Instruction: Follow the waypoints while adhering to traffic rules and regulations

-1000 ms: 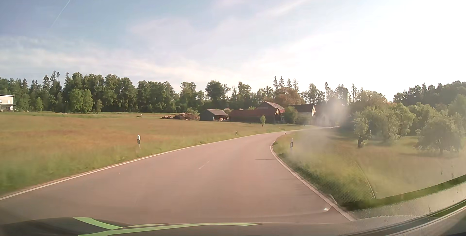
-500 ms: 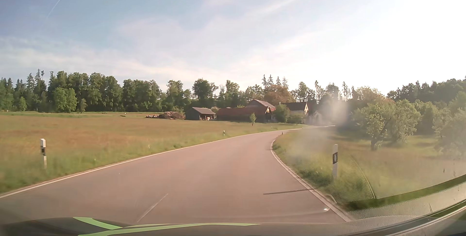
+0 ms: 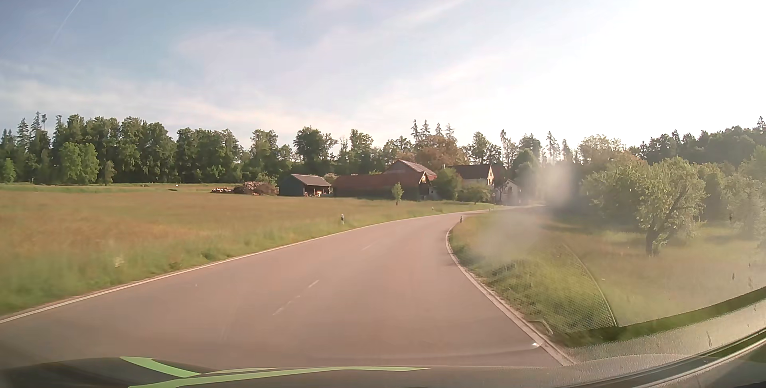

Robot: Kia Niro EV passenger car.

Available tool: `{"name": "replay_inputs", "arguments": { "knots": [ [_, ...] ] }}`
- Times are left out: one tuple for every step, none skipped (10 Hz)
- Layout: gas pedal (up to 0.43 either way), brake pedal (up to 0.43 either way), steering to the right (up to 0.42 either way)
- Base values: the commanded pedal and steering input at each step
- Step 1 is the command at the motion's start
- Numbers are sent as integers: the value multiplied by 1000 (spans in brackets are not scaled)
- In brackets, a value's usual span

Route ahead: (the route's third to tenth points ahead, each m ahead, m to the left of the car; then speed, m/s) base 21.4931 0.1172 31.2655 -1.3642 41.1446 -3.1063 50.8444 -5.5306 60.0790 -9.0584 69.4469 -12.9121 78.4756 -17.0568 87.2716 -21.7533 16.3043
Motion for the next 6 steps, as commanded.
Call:
{"name": "replay_inputs", "arguments": {
  "knots": [
    [79, 0, 28],
    [79, 0, 28],
    [67, 0, 28],
    [59, 0, 28],
    [59, 0, 28],
    [59, 0, 28]
  ]
}}
